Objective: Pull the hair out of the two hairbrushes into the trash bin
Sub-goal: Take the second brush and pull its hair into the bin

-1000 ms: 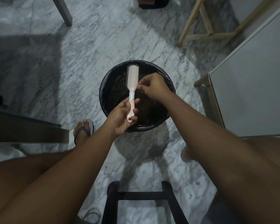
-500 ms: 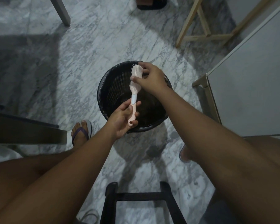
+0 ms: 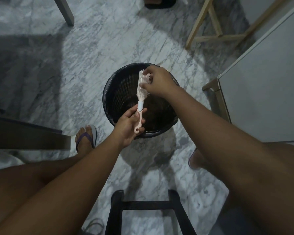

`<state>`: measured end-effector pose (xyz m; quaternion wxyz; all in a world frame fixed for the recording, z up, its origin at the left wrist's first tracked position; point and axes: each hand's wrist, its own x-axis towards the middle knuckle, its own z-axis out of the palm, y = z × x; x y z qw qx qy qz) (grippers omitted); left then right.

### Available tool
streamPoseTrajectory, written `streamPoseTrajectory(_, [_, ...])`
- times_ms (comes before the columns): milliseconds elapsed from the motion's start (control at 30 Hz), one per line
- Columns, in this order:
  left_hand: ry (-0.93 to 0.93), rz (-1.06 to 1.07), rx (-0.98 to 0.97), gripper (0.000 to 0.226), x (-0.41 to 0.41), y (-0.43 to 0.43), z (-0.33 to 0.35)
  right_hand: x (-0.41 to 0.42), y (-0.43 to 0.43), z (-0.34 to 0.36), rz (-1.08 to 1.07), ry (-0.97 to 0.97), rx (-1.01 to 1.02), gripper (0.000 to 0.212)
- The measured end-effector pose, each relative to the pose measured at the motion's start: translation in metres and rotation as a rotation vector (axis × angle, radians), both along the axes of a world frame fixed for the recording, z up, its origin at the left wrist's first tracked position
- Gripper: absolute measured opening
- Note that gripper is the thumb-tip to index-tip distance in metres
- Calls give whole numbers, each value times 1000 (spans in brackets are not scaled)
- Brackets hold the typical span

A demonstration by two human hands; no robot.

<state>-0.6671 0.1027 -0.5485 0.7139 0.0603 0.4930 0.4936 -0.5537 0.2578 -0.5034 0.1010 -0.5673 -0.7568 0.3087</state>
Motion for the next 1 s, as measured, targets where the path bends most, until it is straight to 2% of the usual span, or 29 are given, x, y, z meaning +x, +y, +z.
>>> streamPoseTrajectory(67, [48,-18,5,38,1,2,2,-5,-1,-4,23,-96,-2,51])
streamPoseTrajectory(133, [129,-49,16,37,0,3,2,-7,1,-5,-33,-145,17,49])
streamPoseTrajectory(233, [235,-99,33,36,-2,2,3,-6,2,-6,-110,-178,44,34])
streamPoseTrajectory(300, [242,-117,34,34,-2,1,3,-5,-1,-6,-125,-174,69,21])
streamPoseTrajectory(367, [208,-111,29,33,0,2,3,-2,-3,-6,-168,-125,101,20])
streamPoseTrajectory(467, [157,-80,33,35,3,6,3,3,-4,-3,-358,73,109,22])
streamPoseTrajectory(533, [132,-59,37,36,5,9,4,2,-4,-2,-388,110,99,31])
streamPoseTrajectory(600, [119,-54,38,36,8,11,5,-1,-5,0,-302,69,44,61])
streamPoseTrajectory(633, [113,-52,37,37,9,10,5,-3,-5,1,-266,32,30,71])
streamPoseTrajectory(667, [106,-50,35,37,10,9,5,-4,-3,2,-244,-2,36,72])
streamPoseTrajectory(933, [51,-52,26,38,4,-3,1,-11,17,6,-293,-85,33,36])
streamPoseTrajectory(1000, [29,-47,25,39,2,-3,1,-12,22,4,-289,-84,27,36])
